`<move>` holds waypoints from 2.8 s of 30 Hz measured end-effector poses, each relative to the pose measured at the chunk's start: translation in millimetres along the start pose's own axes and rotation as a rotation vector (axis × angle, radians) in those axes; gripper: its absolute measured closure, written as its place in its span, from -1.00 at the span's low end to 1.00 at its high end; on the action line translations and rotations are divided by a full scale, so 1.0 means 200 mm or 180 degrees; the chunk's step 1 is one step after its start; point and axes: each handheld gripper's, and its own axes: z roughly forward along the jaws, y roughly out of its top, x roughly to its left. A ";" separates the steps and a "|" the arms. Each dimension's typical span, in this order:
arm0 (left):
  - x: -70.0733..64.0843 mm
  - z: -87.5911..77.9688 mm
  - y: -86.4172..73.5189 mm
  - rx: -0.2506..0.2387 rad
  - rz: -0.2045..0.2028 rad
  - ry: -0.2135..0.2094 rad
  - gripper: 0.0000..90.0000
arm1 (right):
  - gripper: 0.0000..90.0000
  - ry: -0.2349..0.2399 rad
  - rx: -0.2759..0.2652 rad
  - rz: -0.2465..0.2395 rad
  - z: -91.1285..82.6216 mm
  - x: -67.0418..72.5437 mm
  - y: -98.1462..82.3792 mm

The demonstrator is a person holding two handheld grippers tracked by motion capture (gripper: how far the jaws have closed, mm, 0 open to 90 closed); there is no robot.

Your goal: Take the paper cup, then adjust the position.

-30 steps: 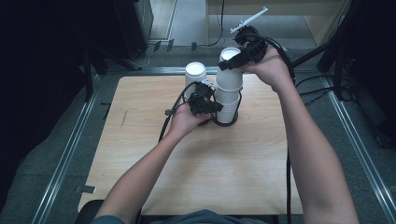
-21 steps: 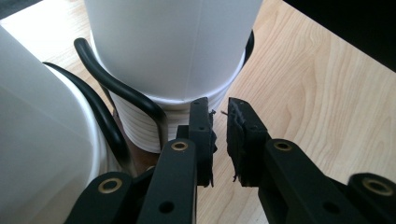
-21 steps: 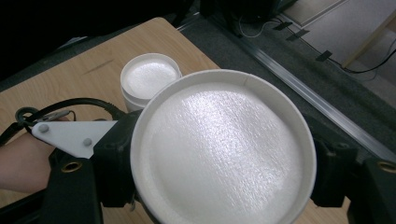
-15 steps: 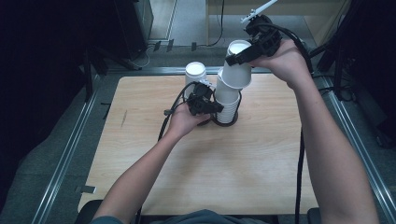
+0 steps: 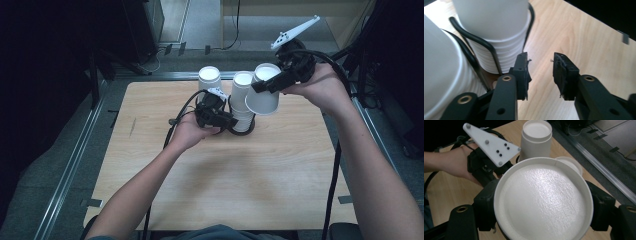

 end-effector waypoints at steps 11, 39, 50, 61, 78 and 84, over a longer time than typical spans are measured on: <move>-0.02 -0.05 -0.07 0.0006 0.0078 -0.0277 0.08 | -0.44 0.0230 0.0055 -0.0194 0.07 0.08 -0.20; -0.06 -0.08 -0.36 -0.0008 0.0306 -0.0712 -0.60 | -0.44 0.0634 0.0106 -0.0218 0.42 0.21 -0.54; -0.06 -0.04 -0.44 0.0024 0.0309 -0.0801 -0.81 | -0.44 0.0718 0.0082 -0.0191 0.53 0.26 -0.63; -0.07 0.02 -0.47 0.0083 0.0400 -0.0871 -0.96 | -0.44 0.0842 -0.0013 -0.0176 0.64 0.31 -0.66; -0.12 0.13 -0.50 0.0106 0.0553 -0.0996 -0.96 | -0.44 0.1040 -0.0174 -0.0095 0.68 0.37 -0.61; -0.14 0.13 -0.49 -0.0002 0.0552 -0.1052 -0.96 | -0.44 0.1147 -0.0291 -0.0112 0.68 0.41 -0.57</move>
